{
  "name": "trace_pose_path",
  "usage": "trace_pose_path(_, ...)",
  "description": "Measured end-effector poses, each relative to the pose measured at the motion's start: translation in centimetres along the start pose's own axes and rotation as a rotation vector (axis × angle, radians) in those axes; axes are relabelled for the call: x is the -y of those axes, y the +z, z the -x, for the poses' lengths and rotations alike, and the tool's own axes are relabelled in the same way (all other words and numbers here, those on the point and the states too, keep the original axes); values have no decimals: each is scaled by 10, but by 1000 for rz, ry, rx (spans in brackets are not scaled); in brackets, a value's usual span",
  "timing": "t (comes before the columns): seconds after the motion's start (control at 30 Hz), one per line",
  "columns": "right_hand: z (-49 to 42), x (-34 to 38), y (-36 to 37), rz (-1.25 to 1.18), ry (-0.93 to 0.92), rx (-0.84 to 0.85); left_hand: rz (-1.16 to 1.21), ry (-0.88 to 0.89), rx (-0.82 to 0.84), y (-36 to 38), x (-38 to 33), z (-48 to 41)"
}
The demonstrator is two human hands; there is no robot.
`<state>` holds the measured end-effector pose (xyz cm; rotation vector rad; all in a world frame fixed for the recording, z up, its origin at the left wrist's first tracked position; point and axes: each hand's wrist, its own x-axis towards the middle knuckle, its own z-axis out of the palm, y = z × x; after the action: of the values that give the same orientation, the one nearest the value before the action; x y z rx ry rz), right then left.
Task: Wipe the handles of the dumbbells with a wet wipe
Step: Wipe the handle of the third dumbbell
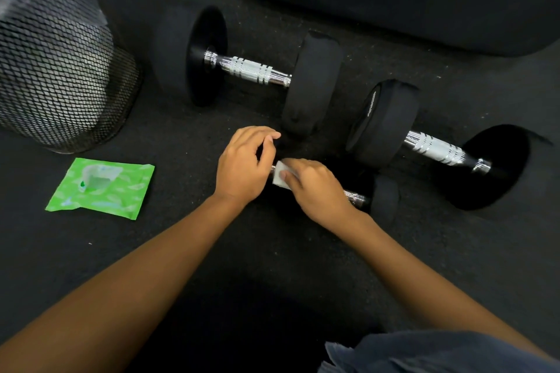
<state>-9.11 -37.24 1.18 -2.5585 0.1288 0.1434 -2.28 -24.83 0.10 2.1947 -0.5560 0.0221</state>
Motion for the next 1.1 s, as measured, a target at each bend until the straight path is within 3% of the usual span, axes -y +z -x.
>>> trace_pose_path(0.2, 12, -7, 3, 173, -204, -96, -9, 3, -1, 1, 1, 0)
trace_pose_path(0.4, 17, -4, 5, 199, -194, -198, -14, 4, -2, 1, 1, 0)
trace_pose_path(0.67, 15, -5, 15, 274, -232, -190, -27, 8, 6, 0, 1, 0)
trace_pose_path(0.93, 24, -10, 10, 109, -147, -197, -6, -2, 0, 1, 0, 0)
trace_pose_path(1.1, 0, 1, -6, 109, 94, 59, -10, 2, 4, 1, 1, 1)
